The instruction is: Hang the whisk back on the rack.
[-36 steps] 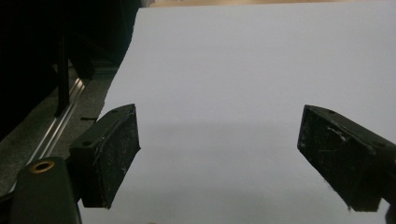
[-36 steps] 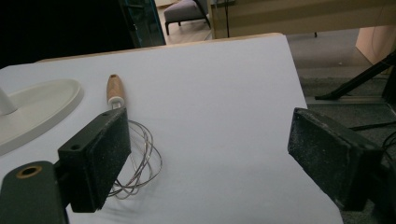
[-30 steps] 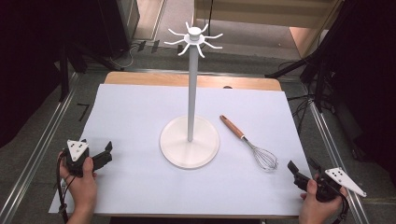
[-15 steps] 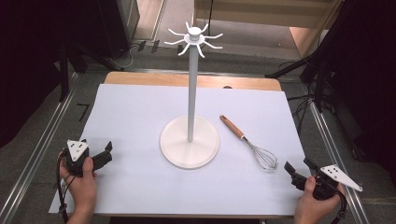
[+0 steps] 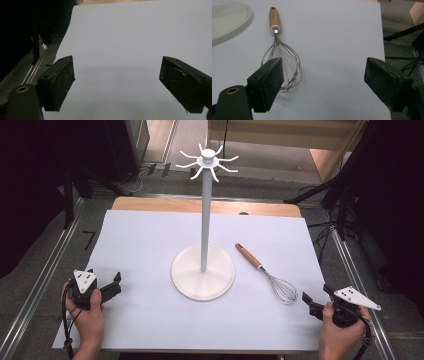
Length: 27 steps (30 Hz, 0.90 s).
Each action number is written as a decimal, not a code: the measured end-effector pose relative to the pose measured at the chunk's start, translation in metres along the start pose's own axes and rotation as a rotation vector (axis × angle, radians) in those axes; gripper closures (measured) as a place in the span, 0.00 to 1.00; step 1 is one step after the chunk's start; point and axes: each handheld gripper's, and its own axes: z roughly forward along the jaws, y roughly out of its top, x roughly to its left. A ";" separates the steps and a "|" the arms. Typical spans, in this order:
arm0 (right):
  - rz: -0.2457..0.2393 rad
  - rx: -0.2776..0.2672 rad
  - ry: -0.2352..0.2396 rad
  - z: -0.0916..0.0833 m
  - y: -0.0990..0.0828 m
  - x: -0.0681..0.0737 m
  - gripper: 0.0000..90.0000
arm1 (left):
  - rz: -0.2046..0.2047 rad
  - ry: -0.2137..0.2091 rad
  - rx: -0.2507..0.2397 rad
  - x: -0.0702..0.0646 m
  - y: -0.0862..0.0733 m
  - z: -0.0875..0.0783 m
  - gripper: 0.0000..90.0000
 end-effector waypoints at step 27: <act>-0.209 0.341 0.068 0.022 0.063 0.005 0.22 | 0.020 0.008 -0.002 -0.002 0.000 0.000 0.15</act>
